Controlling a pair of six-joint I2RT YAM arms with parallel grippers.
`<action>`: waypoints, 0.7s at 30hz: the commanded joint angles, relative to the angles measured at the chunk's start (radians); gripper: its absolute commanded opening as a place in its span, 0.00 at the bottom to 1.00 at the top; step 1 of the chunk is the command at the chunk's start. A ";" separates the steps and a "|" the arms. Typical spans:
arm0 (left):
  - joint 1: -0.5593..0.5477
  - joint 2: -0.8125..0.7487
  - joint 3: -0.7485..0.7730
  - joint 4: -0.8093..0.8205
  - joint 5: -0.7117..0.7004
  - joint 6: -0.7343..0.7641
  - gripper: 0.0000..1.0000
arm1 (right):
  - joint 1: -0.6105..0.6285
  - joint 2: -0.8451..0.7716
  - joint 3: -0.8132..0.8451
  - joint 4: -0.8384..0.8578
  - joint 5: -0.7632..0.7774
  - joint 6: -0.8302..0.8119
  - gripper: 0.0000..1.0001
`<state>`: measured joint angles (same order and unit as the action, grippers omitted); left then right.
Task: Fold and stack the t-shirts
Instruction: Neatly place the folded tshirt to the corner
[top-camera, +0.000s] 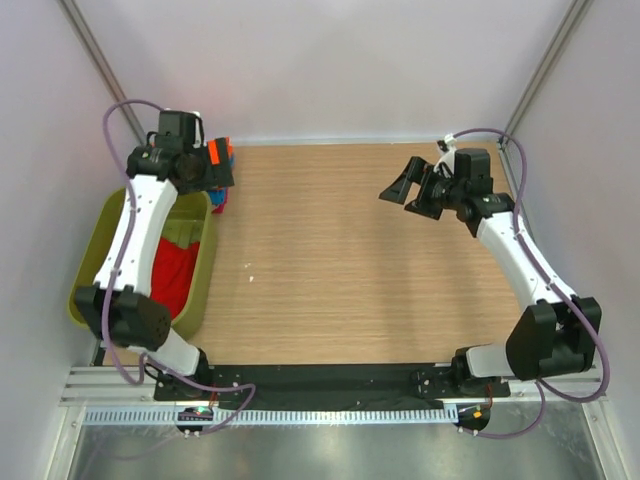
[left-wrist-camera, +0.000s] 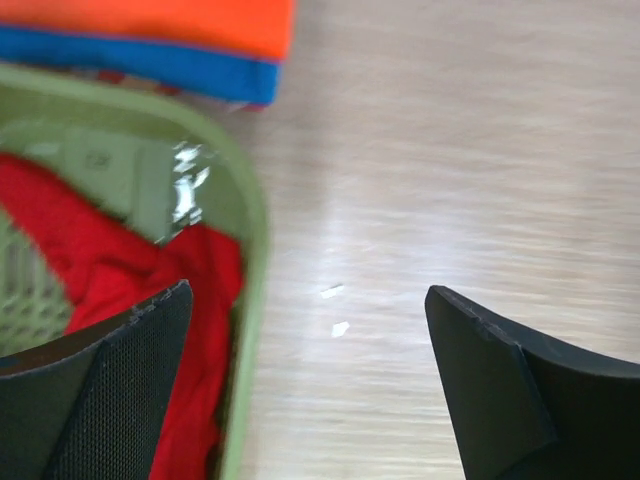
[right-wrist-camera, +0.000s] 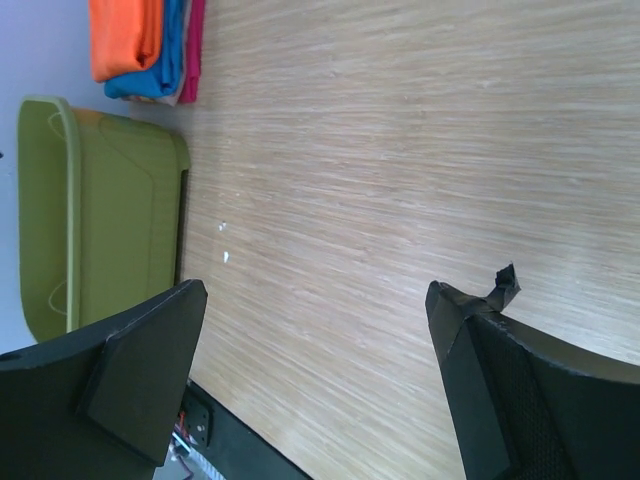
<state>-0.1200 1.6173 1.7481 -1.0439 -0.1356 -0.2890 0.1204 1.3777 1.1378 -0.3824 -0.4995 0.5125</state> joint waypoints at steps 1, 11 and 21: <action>-0.023 -0.157 -0.044 0.151 0.252 -0.039 1.00 | 0.001 -0.089 0.102 -0.102 -0.008 -0.022 1.00; -0.317 -0.312 -0.377 0.539 0.527 -0.130 1.00 | -0.001 -0.219 0.088 -0.273 0.134 -0.072 1.00; -0.342 -0.373 -0.567 0.682 0.513 -0.165 1.00 | 0.001 -0.355 -0.006 -0.291 0.248 -0.094 1.00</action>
<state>-0.4625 1.3045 1.1786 -0.4824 0.3607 -0.4389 0.1204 1.0409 1.1172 -0.6628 -0.3103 0.4423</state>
